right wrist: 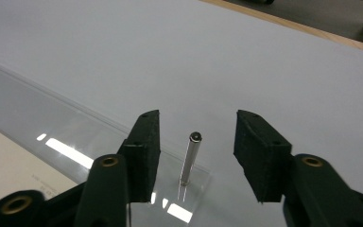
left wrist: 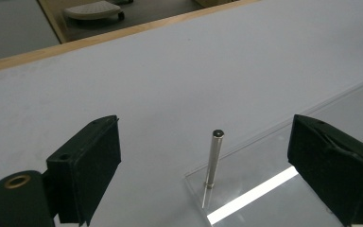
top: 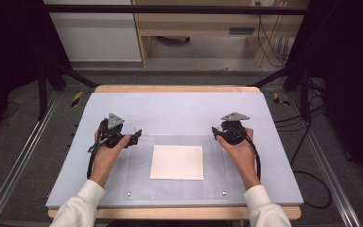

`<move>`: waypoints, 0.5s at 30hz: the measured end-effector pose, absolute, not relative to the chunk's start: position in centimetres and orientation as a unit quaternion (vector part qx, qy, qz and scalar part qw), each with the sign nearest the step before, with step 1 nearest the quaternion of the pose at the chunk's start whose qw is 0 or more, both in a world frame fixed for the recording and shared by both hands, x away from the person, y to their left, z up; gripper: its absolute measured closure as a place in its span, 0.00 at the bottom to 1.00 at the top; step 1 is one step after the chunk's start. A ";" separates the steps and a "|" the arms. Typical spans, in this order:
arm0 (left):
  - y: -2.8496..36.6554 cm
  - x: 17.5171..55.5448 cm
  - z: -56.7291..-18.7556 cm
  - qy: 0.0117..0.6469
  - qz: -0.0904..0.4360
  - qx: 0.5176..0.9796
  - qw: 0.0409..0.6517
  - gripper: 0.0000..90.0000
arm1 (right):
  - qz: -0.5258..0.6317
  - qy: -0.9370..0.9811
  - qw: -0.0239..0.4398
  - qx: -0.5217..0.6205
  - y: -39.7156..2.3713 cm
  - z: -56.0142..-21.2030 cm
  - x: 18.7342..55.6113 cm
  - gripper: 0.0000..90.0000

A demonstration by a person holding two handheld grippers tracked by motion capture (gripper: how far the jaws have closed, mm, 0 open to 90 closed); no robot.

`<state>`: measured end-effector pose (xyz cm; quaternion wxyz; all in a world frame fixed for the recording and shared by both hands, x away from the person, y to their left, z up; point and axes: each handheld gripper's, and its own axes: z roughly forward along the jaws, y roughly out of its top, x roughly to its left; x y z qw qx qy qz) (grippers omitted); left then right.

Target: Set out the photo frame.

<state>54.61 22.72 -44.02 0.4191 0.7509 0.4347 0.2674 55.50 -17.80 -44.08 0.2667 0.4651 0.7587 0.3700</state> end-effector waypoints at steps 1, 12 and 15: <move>22.6 54.6 -44.1 0.431 0.269 0.753 0.419 0.12 | 0.367 0.762 0.268 0.462 -17.7 -44.2 55.5 0.60; 21.5 54.3 -44.7 0.428 0.277 0.759 0.405 0.36 | 0.358 0.770 0.279 0.449 -17.7 -44.7 55.4 0.68; 21.4 54.1 -44.8 0.423 0.279 0.760 0.407 0.43 | 0.357 0.770 0.281 0.448 -17.7 -44.8 55.3 0.70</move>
